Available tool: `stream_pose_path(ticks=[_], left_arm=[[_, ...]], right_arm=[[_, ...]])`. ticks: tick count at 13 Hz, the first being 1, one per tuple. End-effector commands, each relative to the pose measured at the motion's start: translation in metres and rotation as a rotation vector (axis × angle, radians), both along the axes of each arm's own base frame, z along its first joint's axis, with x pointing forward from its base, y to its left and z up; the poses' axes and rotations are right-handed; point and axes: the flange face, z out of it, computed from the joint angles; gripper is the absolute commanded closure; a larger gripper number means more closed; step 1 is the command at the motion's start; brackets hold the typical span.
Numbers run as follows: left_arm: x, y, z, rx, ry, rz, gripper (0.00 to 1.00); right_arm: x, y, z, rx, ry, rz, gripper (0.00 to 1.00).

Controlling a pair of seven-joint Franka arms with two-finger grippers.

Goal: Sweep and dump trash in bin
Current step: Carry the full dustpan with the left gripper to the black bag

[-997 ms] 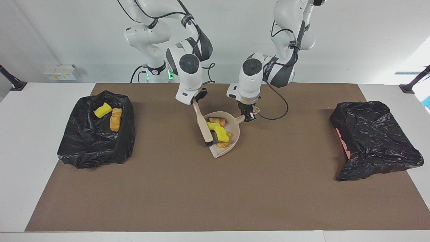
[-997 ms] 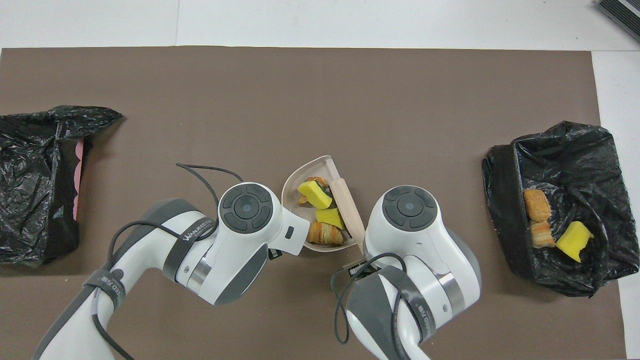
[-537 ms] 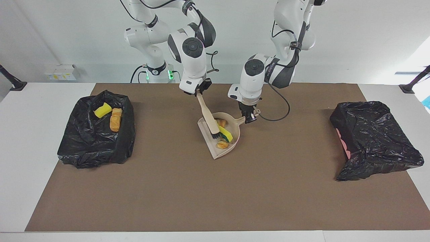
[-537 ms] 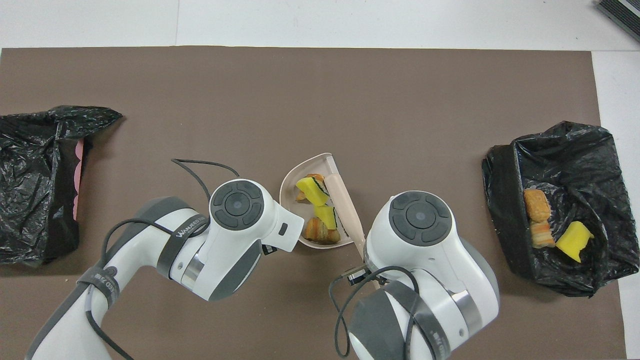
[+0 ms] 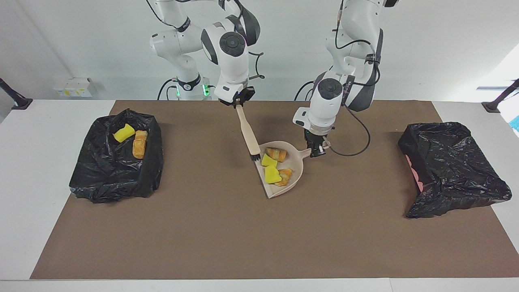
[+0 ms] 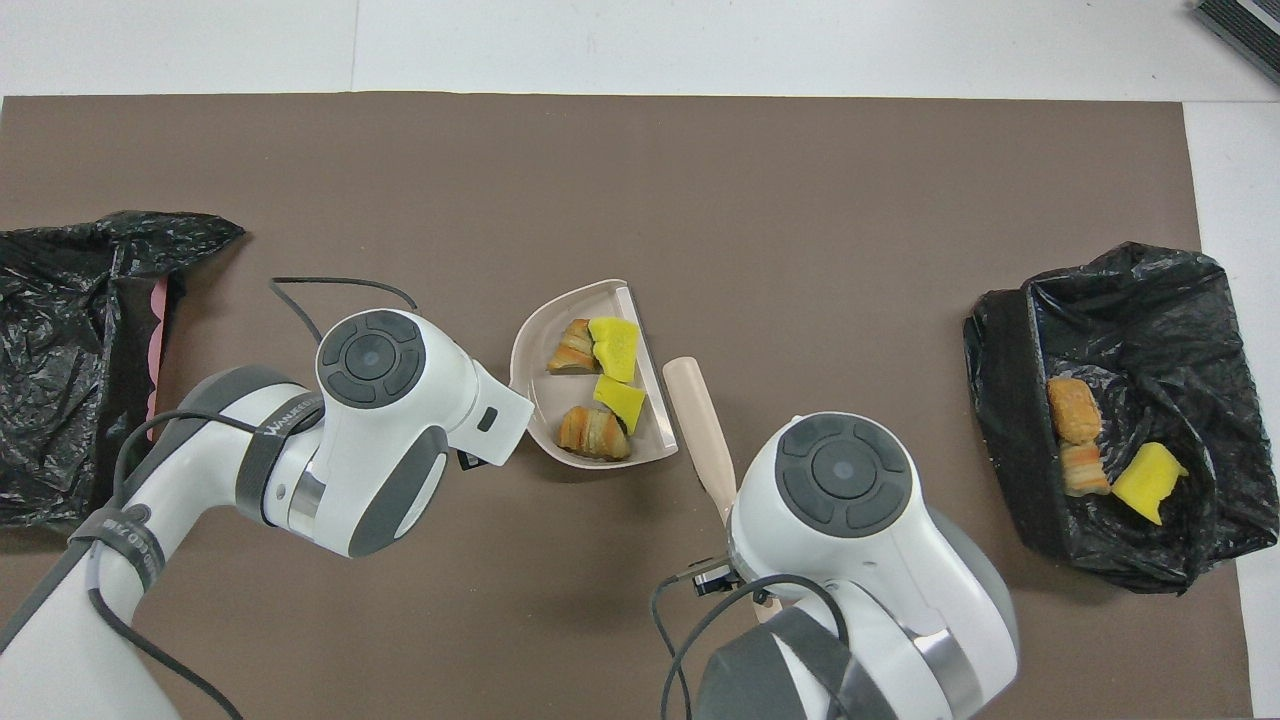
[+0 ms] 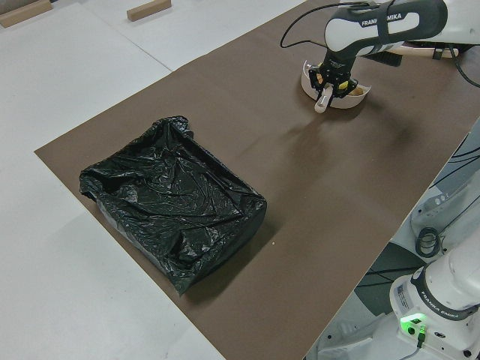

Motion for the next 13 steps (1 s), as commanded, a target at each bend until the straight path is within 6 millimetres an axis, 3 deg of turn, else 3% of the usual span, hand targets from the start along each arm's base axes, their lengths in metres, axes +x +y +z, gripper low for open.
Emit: stream_pose_path(ticks=[1,6,9,11,13], left_arm=[[0.007,0.014,0.006,-0.045,-0.009,-0.011,1.00],[0.037,0.064,0.018,-0.180,-0.012,-0.080,1.00],[0.067,0.097,0.057,-0.195,-0.058,-0.142,1.00],[0.091,0.126,0.078,-0.200,-0.035,-0.188,1.00],[0.106,0.165,0.099,-0.198,-0.035,-0.209,1.00]], right_arm=[[-0.023,0.017,0.010,-0.012,-0.011,-0.081,1.00],[-0.076,0.051,0.018,-0.054,-0.096,-0.297,1.00],[-0.108,0.086,0.006,-0.062,-0.067,-0.311,1.00],[-0.123,0.108,-0.001,-0.019,-0.055,-0.295,1.00],[-0.133,0.129,-0.020,-0.012,-0.049,-0.264,1.00]])
